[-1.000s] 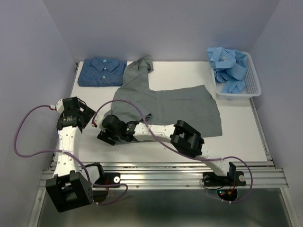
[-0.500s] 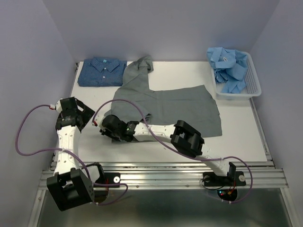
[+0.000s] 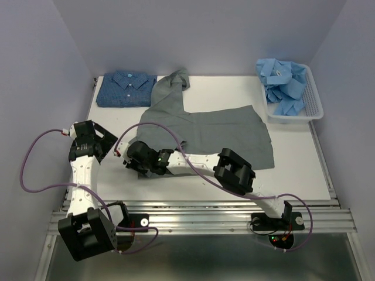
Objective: Fold and stack the long sleeve shirts
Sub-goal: Fold the shirt
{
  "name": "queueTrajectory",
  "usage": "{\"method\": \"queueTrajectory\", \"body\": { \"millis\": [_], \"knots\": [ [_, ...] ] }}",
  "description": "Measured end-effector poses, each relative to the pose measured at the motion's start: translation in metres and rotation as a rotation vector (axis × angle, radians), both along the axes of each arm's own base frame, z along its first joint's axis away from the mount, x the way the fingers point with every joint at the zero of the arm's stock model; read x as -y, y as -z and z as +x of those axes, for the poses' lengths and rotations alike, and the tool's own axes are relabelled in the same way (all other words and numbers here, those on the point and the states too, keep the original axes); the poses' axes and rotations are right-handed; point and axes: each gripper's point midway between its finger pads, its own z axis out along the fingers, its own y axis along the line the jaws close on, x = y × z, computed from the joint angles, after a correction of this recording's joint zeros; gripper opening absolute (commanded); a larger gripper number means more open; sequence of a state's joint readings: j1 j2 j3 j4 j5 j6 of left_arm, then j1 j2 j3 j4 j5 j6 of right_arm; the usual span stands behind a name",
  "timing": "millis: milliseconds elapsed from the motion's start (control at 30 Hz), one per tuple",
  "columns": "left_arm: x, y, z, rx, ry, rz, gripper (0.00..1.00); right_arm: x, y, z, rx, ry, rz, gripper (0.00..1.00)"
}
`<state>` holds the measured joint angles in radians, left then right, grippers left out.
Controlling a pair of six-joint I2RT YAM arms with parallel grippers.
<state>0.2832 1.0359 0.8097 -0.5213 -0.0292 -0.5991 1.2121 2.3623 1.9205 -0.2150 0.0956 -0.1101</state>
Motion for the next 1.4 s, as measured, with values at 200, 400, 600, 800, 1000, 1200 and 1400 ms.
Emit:
{"method": "queueTrajectory", "body": {
  "millis": [200,400,600,800,1000,1200,1400],
  "knots": [
    [0.000,0.000,0.000,0.001,0.002,-0.001,0.99,0.004,0.003,0.000,0.003,0.003,-0.014,0.01],
    [0.003,0.000,0.001,0.002,0.018,-0.006,0.99,0.029,-0.019,0.005,0.018,-0.069,-0.018,0.01],
    [0.009,0.003,0.002,0.010,0.049,-0.026,0.99,0.086,-0.105,0.025,0.130,-0.248,0.015,0.01],
    [0.013,0.001,0.004,0.025,0.077,-0.037,0.99,0.142,-0.161,0.044,0.288,-0.347,-0.061,0.01],
    [0.015,-0.002,0.005,0.042,0.093,-0.039,0.99,0.185,-0.142,0.061,0.285,-0.327,-0.238,0.01],
    [0.030,-0.016,0.008,0.137,0.179,-0.055,0.99,0.249,-0.161,0.115,0.344,-0.115,-0.257,0.01],
    [0.039,-0.021,0.012,0.170,0.240,-0.074,0.99,0.299,-0.189,0.154,0.426,-0.009,-0.247,0.01]
  ]
}}
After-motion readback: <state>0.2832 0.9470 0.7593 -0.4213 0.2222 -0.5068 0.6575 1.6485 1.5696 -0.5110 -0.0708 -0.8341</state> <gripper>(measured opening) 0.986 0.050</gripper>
